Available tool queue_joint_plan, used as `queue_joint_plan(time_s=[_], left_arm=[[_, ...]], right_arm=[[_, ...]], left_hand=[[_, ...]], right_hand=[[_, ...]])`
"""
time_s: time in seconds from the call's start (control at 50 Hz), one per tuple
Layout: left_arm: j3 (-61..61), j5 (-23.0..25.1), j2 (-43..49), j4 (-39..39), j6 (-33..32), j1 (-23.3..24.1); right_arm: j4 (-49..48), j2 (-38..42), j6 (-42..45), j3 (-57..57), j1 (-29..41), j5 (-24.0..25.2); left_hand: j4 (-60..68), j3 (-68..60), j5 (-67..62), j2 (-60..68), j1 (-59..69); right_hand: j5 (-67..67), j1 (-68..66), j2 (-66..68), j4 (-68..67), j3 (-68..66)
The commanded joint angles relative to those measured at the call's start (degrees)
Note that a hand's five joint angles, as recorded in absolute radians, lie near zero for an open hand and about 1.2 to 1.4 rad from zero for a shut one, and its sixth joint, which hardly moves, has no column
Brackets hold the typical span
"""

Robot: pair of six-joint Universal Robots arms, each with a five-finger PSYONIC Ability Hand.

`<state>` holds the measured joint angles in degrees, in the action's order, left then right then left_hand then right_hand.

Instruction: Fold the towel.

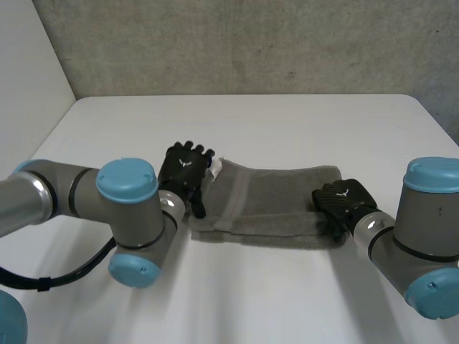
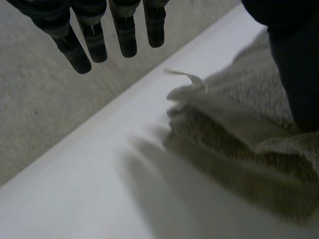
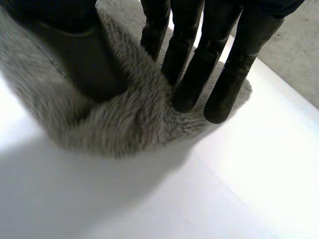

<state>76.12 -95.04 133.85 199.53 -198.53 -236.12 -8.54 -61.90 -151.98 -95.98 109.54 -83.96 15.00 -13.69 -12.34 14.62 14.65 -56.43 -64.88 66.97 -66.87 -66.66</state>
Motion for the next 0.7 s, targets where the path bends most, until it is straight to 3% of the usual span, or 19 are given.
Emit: queue_joint_plan(time_s=[0.02, 0.14, 0.18, 0.3, 0.42, 0.46, 0.48, 0.56, 0.7], left_arm=[[4.56, -0.68, -0.95, -0.19, 0.16, 3.20], [4.56, -1.73, -1.92, -0.19, 0.16, 4.88], [4.56, -4.18, -3.67, -0.28, 0.33, 4.97], [4.65, -7.01, -7.81, -0.37, 1.74, 4.00], [5.35, -7.18, -12.73, -1.25, 4.46, -0.30], [5.88, -7.09, -13.96, -1.60, 4.82, -2.15], [6.40, -7.01, -15.88, -1.77, 4.82, -4.41], [7.19, -6.74, -18.53, -1.78, 4.99, -8.03], [8.25, -6.48, -18.97, -1.86, 6.83, -9.71]], right_arm=[[-0.25, -0.07, 12.64, 1.58, 0.33, -4.45], [-0.42, -0.16, 23.05, 3.79, 3.49, -6.83], [-1.47, 0.02, 28.21, 7.37, 9.26, -7.88], [-4.73, 1.25, 34.38, 11.87, 15.53, -7.35], [-10.97, 3.71, 40.89, 13.98, 20.10, -1.03], [-12.20, 5.90, 43.43, 14.33, 22.29, 5.53], [-12.20, 5.91, 43.44, 14.33, 22.30, 5.56], [-11.67, 9.59, 43.97, 16.43, 24.49, 13.11], [-7.30, 16.53, 41.42, 20.39, 25.38, 15.67]], left_hand=[[-4.45, 3.14, 11.79, -4.07, -4.10], [-4.45, 3.14, 11.79, -4.07, -4.10], [-4.45, 3.14, 11.79, -4.07, -4.10], [-4.28, 2.97, 11.62, -3.90, -3.93], [-4.45, 3.14, 11.79, -4.07, -4.10], [-4.45, 3.14, 11.79, -4.07, -4.10], [-4.45, 3.14, 11.79, -4.07, -4.10], [-4.45, 3.14, 11.79, -4.07, -4.10], [-4.45, 3.14, 11.79, -4.07, -4.10]], right_hand=[[-13.57, -15.12, 13.03, -13.13, -13.34], [-13.57, -15.12, 13.03, -13.13, -13.34], [-13.57, -15.12, 13.03, -13.13, -13.34], [-13.57, -15.12, 13.03, -13.13, -13.34], [-13.57, -15.12, 13.03, -13.13, -13.34], [-13.57, -15.12, 13.03, -13.13, -13.34], [-13.57, -15.12, 13.03, -13.13, -13.34], [-13.57, -15.12, 13.03, -13.13, -13.34], [-13.57, -15.12, 13.03, -13.13, -13.34]])
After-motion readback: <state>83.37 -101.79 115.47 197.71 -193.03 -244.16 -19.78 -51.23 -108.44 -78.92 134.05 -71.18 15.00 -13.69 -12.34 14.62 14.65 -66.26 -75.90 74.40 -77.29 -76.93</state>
